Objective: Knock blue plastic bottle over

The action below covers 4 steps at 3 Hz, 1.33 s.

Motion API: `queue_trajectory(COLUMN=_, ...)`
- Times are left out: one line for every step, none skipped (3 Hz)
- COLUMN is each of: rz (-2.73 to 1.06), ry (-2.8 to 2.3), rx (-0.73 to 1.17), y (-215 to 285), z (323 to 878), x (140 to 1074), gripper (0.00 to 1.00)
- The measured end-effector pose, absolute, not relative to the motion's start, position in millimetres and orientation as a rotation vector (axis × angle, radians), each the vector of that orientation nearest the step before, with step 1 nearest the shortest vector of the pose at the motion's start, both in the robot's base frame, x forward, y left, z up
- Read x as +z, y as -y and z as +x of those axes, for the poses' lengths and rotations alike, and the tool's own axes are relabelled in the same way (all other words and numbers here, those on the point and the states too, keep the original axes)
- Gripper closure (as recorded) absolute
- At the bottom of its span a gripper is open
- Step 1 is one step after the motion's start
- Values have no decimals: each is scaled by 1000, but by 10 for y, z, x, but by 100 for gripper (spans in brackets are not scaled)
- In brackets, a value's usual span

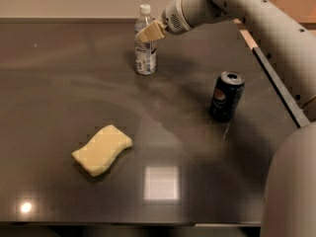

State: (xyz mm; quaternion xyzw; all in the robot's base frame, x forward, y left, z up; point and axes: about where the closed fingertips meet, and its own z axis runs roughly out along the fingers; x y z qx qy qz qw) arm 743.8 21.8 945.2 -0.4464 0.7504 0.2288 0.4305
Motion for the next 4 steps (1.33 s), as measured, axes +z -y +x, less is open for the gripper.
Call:
queue_trajectory(rz=-1123, ry=-1867, rx=573, y=-240, z=7391, x=9470, gripper=64)
queue_trajectory(rz=-1141, ry=-1871, rx=555, y=-207, z=7296, x=9514, gripper=88)
queue_trajectory(rz=-1163, ry=-1891, rx=520, y=-90, z=7150, x=9591, gripper=100)
queue_trajectory(rz=-1204, ry=-1947, rx=442, y=190, z=6926, x=9730, gripper=100)
